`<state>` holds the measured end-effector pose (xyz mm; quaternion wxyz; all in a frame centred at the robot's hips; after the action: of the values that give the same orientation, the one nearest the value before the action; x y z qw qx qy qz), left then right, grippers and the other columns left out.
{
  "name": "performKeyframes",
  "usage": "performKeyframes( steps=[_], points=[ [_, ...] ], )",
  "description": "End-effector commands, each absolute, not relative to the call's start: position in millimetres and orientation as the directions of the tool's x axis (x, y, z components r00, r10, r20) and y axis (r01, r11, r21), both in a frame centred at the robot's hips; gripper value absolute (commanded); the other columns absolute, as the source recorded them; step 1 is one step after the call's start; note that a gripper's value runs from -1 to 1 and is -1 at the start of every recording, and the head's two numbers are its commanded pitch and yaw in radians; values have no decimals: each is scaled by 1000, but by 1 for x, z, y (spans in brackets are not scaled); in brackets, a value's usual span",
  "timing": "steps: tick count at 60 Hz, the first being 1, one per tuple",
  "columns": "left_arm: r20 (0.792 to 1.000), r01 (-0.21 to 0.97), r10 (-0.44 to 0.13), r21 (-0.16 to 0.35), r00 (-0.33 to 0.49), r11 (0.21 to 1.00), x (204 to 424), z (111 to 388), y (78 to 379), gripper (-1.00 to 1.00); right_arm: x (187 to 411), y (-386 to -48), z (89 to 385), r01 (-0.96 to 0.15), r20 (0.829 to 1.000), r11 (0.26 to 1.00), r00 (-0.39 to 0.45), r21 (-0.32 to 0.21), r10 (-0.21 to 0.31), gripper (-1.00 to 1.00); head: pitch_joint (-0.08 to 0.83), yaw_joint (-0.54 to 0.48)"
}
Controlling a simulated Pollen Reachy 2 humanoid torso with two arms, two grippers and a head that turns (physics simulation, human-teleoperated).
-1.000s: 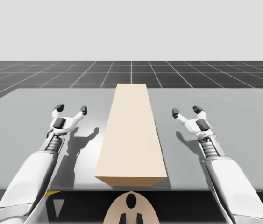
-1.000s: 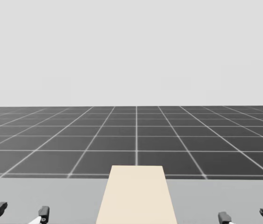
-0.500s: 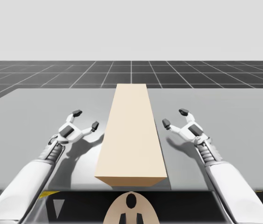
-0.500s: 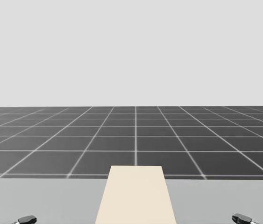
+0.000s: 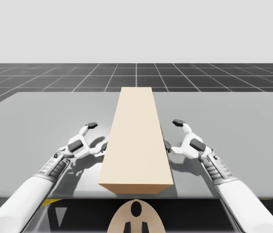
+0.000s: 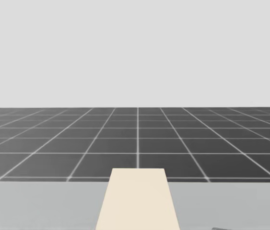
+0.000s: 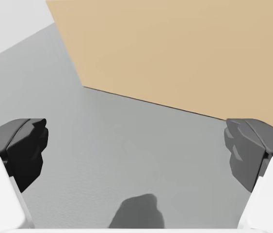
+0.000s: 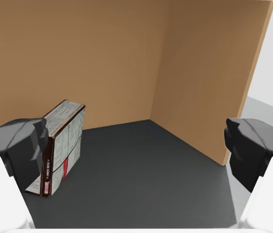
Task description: Retrieve the object from inside the box.
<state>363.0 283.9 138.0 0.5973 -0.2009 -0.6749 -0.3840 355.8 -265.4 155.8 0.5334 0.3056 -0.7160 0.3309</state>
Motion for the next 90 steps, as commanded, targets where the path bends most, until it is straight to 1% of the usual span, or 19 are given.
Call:
performKeyframes(
  steps=[1, 9, 12, 15, 26, 34, 46, 50, 65, 68, 75, 76, 79, 81, 82, 83, 85, 88, 90],
  points=[
    [956, 744, -203, 292, -211, 601, 362, 136, 279, -1000, 357, -254, 147, -821, 965, 546, -248, -164, -84, -1000, 15, 9],
    [952, 741, -221, 306, -214, 598, 363, 134, 276, -1000, 364, -243, 143, -850, 965, 499, -247, -170, -92, -1000, 16, 4],
    [950, 744, -227, 311, -216, 592, 363, 133, 274, -1000, 368, -234, 142, -870, 962, 462, -249, -170, -115, -1000, 16, 3],
    [948, 743, -234, 316, -217, 590, 363, 132, 273, -1000, 372, -228, 141, -879, 959, 436, -262, -192, -106, -1000, 17, 3],
    [943, 742, -240, 329, -229, 584, 363, 130, 272, -1000, 398, -205, 134, -925, 954, 323, -259, -200, -150, -1000, 26, 2],
    [941, 742, -244, 334, -233, 581, 363, 130, 272, -1000, 421, -194, 122, -958, 966, 254, -182, -133, -182, -1000, 33, 4],
    [939, 741, -246, 340, -238, 579, 363, 129, 272, -1000, 440, -160, 117, -980, 966, 166, -146, -111, -214, -1000, 37, 10],
    [938, 739, -247, 343, -242, 580, 363, 130, 273, -1000, 442, -143, 118, -987, 962, 125, -133, -105, -238, -1000, 37, 12],
    [933, 739, -257, 356, -251, 573, 362, 130, 273, -1000, 443, -86, 116, -994, 961, -12, -103, -109, -257, -1000, 40, 22],
    [932, 738, -260, 359, -251, 571, 362, 130, 273, -1000, 440, -77, 117, -995, 959, -38, -78, -91, -274, -1000, 40, 24],
    [932, 738, -260, 360, -253, 570, 362, 130, 274, -1000, 430, -63, 114, -994, 958, -60, -74, -94, -276, -1000, 43, 25],
    [932, 738, -261, 360, -253, 570, 362, 130, 274, -1000, 429, -63, 112, -992, 959, -61, -90, -111, -270, -1000, 43, 26],
    [932, 740, -261, 360, -252, 569, 362, 130, 274, -1000, 422, -61, 107, -996, 963, -58, -55, -73, -263, -1000, 43, 26],
    [932, 740, -261, 360, -252, 568, 362, 130, 274, -1000, 419, -62, 104, -997, 967, -51, -51, -65, -250, -729, 42, 25],
    [932, 741, -262, 360, -252, 567, 362, 130, 274, -1000, 417, -62, 102, -998, 971, -40, -45, -56, -236, -388, 42, 25],
    [931, 741, -263, 360, -252, 567, 361, 130, 274, -1000, 416, -63, 101, -998, 971, -32, -43, -51, -233, -283, 42, 25],
    [931, 742, -263, 360, -251, 566, 361, 130, 274, -1000, 411, -64, 98, -999, 976, -26, -21, -27, -217, 758, 42, 24],
    [931, 742, -264, 360, -250, 566, 361, 129, 273, -1000, 405, -67, 94, -1000, 981, -23, -6, -11, -194, 971, 41, 24],
    [931, 743, -265, 360, -250, 565, 361, 130, 273, -1000, 403, -69, 93, -1000, 980, -16, -15, -19, -196, 974, 41, 22]
  ],
)
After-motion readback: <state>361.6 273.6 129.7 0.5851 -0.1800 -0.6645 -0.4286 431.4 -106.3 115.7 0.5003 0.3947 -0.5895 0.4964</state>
